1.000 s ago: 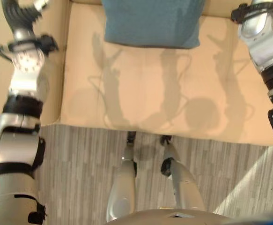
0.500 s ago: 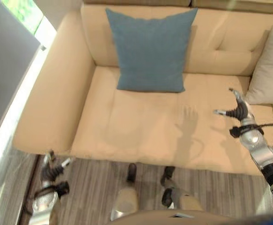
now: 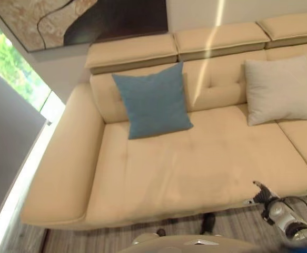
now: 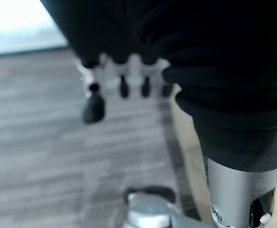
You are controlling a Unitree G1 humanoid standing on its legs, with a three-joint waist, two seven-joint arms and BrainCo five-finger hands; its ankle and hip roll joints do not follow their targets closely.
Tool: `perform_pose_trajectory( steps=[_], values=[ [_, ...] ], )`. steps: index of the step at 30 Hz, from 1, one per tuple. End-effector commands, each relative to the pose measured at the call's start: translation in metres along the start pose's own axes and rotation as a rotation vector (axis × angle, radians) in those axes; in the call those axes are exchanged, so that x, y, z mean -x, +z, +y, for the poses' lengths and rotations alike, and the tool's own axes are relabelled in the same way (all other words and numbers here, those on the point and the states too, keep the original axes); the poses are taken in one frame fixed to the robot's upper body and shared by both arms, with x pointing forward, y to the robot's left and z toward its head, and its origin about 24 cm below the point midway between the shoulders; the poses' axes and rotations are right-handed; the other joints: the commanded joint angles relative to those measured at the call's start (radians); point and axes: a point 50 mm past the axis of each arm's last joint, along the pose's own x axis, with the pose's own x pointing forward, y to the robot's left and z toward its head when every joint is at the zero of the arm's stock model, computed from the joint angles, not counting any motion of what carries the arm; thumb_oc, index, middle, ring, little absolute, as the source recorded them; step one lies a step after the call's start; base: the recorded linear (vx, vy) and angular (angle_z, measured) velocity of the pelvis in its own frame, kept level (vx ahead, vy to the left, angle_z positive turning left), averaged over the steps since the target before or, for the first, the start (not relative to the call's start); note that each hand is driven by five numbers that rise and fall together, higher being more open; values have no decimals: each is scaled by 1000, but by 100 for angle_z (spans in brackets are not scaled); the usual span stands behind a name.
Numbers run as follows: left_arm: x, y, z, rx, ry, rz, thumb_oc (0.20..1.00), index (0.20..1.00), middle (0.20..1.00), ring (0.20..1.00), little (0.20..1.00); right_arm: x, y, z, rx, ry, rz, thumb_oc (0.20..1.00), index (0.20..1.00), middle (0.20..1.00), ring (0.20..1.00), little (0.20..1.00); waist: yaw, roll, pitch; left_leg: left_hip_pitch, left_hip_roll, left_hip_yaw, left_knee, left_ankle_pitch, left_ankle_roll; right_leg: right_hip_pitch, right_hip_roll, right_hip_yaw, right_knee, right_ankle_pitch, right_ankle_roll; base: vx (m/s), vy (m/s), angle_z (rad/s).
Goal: Pick up all the scattered cushions and arrange them neatly on the sofa.
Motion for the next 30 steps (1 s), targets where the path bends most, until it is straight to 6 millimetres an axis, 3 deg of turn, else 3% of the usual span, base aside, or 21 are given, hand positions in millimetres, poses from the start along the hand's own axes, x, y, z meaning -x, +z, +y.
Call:
perform_pose_trajectory(
  steps=[1,2,3,4,5,6,7,8,10,12,13,14,16,21,25,26,28,30],
  values=[
    [-1,4,13,-33,22,-4,1000,1000,1000,1000,1000,-6,15,-12,16,-31,-18,1000,1000,1000,1000,1000,42,-56,42,-13,-27,-37,94,-77,-22,42,-211,-39,-8,83,152,-205,24,-43],
    [-1,4,13,-33,22,-4,1000,1000,1000,1000,1000,-6,15,-12,16,-32,-18,1000,1000,1000,1000,1000,43,-56,42,-15,-28,-36,95,-77,-22,39,-212,-38,-4,81,152,-216,0,-31],
    [-1,7,15,-49,21,-2,1000,1000,1000,1000,1000,-3,4,-1,12,4,27,1000,1000,1000,1000,1000,68,-34,53,-2,-8,-32,108,-96,-15,51,-217,-135,100,8,137,-142,-21,-30],
    [0,-1,16,-58,28,26,1000,1000,1000,1000,1000,1,-8,12,15,39,69,1000,1000,1000,1000,1000,72,-31,60,12,-4,-13,99,-86,-3,73,-216,-198,227,-40,117,-181,-64,-39],
    [1,-6,25,-85,48,46,1000,1000,1000,1000,1000,6,-21,24,21,66,111,1000,1000,1000,1000,1000,66,-38,59,17,3,11,89,-84,5,80,-208,-200,325,-84,113,-110,-64,-49],
    [1,-7,26,-87,49,46,1000,1000,1000,1000,1000,6,-21,25,20,67,111,1000,1000,1000,1000,1000,68,-39,59,18,2,12,89,-85,5,80,-209,-198,328,-86,113,-64,-246,-84],
    [0,1,23,-66,37,8,1000,1000,1000,1000,1000,6,-17,31,-14,75,102,1000,1000,1000,1000,1000,87,-78,55,-4,-1,1,95,-71,-18,149,-159,-222,225,-106,106,-32,-312,-109],
    [-1,6,23,-46,42,-12,1000,1000,1000,1000,1000,6,-13,34,-35,83,104,1000,1000,1000,1000,1000,98,-94,48,-16,8,1,98,-69,-29,173,-140,-228,177,-97,112,-41,-393,-89],
    [-3,23,20,-2,53,-68,1000,1000,1000,1000,1000,3,-7,29,-48,55,94,1000,1000,1000,1000,1000,112,-105,43,-58,51,-11,126,-50,-62,208,-76,-220,59,-85,102,-45,-320,-46],
    [-3,32,16,-16,46,-95,1000,1000,1000,1000,1000,2,-5,26,-53,42,91,1000,1000,1000,1000,1000,114,-103,45,-65,68,-20,137,-42,-77,220,-57,-205,21,-81,97,-79,-140,-5],
    [-4,42,14,-28,46,-121,1000,1000,1000,1000,1000,1,-3,22,-67,22,87,1000,1000,1000,1000,1000,117,-107,54,-95,60,-44,154,-10,-86,213,-56,-198,-1,-67,82,-182,-32,-51],
    [-4,56,11,-48,39,-164,1000,1000,1000,1000,1000,1,-6,21,-81,9,98,1000,1000,1000,1000,1000,122,-106,62,-127,39,-144,167,14,-117,213,-45,-174,-29,-55,82,-202,-23,-66],
    [-4,63,7,-73,30,-189,1000,1000,1000,1000,1000,2,-10,21,-72,8,112,1000,1000,1000,1000,1000,119,-104,63,-129,23,-209,139,0,-126,209,-49,-154,-43,-38,91,-118,11,-37],
    [-3,77,-3,-89,7,-239,1000,1000,1000,1000,1000,4,-17,22,-93,5,141,1000,1000,1000,1000,1000,73,-78,51,-70,-12,-257,54,-23,-85,112,-106,-105,-15,35,126,-152,91,-36],
    [-3,89,-1,-108,11,-273,1000,1000,1000,1000,1000,4,-10,29,-118,15,130,1000,1000,1000,1000,1000,48,-78,53,-51,-50,-214,43,-43,-58,51,-169,-94,-22,98,153,-170,55,-55],
    [-2,93,2,-97,23,-287,1000,1000,1000,1000,1000,6,-11,35,-124,25,135,1000,1000,1000,1000,1000,37,-73,62,-52,-50,-180,52,-45,-49,21,-187,-108,-10,98,152,-261,-6,-76],
    [-2,100,6,-121,28,-299,1000,1000,1000,1000,1000,9,-19,41,-112,42,164,1000,1000,1000,1000,1000,39,-60,80,-64,-32,-103,87,-53,-35,28,-187,-202,41,33,129,-250,-25,-145],
    [-2,98,8,-124,33,-297,1000,1000,1000,1000,1000,11,-22,48,-107,62,172,1000,1000,1000,1000,1000,31,-56,85,-56,-15,-56,93,-59,-21,47,-153,-202,129,-35,109,-180,-72,-143]
  ],
)
